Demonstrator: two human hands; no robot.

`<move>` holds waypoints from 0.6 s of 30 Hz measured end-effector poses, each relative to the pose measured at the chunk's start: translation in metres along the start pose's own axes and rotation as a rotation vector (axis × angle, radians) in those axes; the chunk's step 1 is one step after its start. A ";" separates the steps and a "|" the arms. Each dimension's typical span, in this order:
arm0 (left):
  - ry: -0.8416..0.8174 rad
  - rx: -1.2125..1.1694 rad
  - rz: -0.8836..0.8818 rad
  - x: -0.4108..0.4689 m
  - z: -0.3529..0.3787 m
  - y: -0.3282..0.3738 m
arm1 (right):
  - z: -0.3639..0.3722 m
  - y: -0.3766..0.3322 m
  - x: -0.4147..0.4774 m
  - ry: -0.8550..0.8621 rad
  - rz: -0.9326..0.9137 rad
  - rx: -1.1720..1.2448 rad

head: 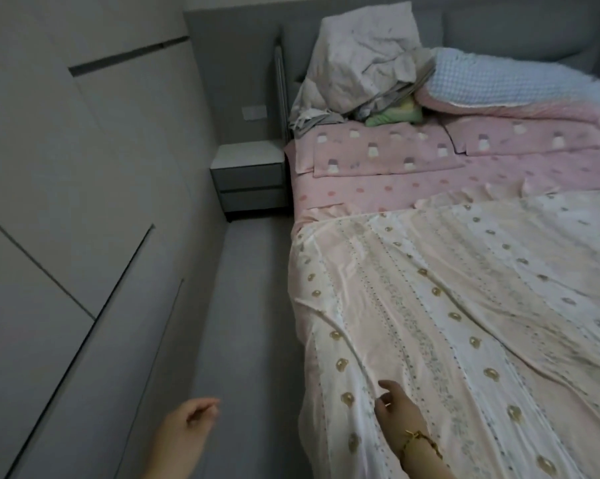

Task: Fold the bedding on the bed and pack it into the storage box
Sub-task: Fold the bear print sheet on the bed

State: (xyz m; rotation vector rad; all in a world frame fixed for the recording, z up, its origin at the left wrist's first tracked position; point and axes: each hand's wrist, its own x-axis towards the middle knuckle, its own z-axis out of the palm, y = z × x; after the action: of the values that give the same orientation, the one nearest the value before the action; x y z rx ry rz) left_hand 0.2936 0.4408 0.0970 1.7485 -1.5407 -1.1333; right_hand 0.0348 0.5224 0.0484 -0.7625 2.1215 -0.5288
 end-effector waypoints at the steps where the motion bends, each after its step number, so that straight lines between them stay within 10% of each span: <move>1: -0.018 -0.012 0.027 0.021 0.001 0.008 | -0.001 -0.006 0.003 0.014 0.001 0.014; 18: -0.423 0.193 0.362 0.348 0.084 0.134 | -0.008 -0.138 0.137 0.367 0.252 0.074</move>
State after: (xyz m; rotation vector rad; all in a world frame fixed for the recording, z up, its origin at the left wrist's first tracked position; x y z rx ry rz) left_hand 0.1500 0.0869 0.0849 1.3104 -2.1786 -1.2476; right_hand 0.0072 0.3306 0.0599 -0.3668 2.4742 -0.6434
